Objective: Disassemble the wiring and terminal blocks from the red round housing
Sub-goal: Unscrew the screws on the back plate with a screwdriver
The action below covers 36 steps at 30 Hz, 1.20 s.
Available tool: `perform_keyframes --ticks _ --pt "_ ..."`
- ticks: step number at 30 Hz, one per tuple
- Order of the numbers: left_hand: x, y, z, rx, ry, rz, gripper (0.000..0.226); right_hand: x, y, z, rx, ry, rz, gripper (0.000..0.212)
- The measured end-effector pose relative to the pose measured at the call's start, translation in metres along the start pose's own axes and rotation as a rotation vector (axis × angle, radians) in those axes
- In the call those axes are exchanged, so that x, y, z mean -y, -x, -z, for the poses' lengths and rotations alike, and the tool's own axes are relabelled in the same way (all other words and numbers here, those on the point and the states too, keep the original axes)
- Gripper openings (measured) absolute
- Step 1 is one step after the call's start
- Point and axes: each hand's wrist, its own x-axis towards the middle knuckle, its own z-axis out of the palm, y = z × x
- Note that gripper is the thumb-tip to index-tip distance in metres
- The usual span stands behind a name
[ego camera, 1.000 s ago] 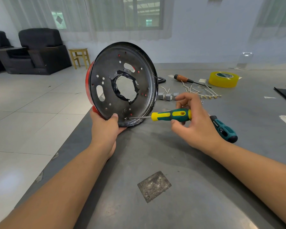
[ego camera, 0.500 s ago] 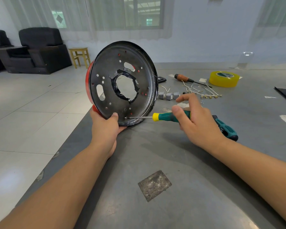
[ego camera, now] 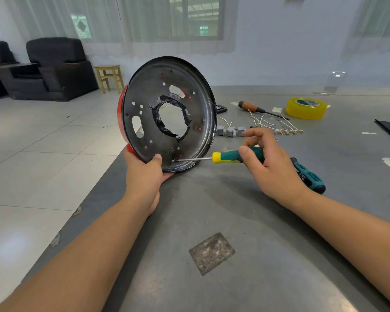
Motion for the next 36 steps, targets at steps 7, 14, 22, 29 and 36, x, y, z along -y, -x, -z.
perform_keyframes --ticks 7,14,22,29,36 --pt "-0.002 0.002 0.0 -0.003 0.008 0.02 0.057 0.008 0.003 -0.001 -0.047 -0.146 -0.098 0.044" --pt "-0.005 0.005 -0.001 -0.002 0.015 0.031 0.056 0.006 0.002 -0.003 -0.11 -0.274 -0.178 0.042" --pt "-0.005 0.005 -0.001 -0.007 0.023 0.035 0.052 0.0 0.0 -0.001 -0.155 -0.294 -0.223 0.038" --pt "-0.007 0.006 0.0 0.008 0.046 0.031 0.052 -0.009 -0.006 0.002 -0.226 -0.526 -0.438 0.024" --pt "-0.015 0.009 -0.001 0.049 0.012 0.101 0.038 -0.008 -0.006 0.005 -0.309 -0.654 -0.605 0.017"
